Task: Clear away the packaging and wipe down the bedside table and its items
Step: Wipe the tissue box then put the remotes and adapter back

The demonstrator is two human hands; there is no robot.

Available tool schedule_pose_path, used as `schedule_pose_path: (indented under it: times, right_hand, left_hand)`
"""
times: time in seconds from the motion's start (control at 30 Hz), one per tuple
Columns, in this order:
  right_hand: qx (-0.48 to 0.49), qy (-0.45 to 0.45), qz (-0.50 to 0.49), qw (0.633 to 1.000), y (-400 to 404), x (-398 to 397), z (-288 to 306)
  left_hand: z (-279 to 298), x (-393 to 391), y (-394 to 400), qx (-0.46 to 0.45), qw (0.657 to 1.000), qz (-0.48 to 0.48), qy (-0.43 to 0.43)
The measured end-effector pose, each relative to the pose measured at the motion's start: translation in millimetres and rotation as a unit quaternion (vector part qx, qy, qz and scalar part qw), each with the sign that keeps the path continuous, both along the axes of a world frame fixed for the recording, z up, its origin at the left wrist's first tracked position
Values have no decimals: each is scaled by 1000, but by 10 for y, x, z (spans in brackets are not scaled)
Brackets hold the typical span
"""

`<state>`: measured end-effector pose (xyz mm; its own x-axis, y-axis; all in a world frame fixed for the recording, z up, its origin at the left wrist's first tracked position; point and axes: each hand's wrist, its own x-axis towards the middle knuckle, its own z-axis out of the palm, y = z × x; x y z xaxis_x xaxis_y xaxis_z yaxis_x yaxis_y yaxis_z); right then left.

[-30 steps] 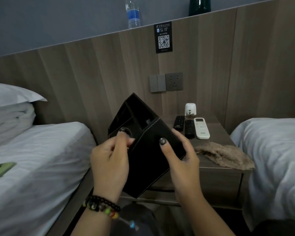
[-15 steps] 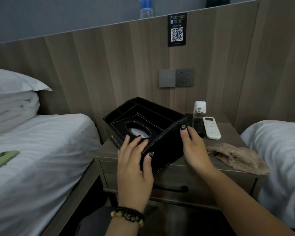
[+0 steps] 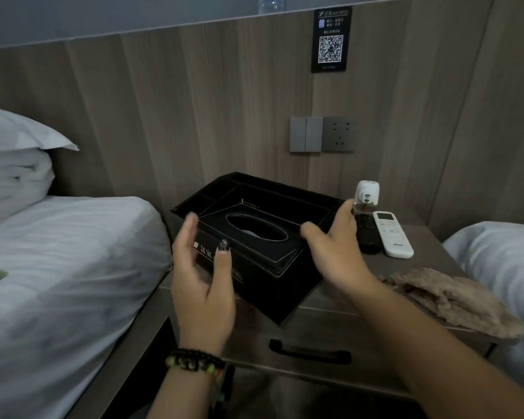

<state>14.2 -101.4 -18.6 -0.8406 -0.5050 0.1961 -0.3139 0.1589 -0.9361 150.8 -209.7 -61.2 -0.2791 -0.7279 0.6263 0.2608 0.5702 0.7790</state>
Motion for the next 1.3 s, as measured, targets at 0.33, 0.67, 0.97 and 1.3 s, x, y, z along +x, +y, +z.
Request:
schedule_pose_path:
  times: [0.33, 0.67, 0.97, 1.3]
  right_hand:
    - [276, 415, 30, 867, -249, 333, 73]
    - [453, 490, 37, 744, -769, -397, 67]
    - [479, 452, 36, 752, -1090, -984, 145]
    - [473, 466, 28, 747, -1164, -1371, 95]
  left_hand:
    - [-84, -286, -728, 75, 985, 94, -123]
    - [-109, -550, -1445, 63, 986, 7, -155]
    - [-72, -647, -1885, 115, 960, -173, -189]
    - [71, -904, -2041, 103, 936, -231, -243]
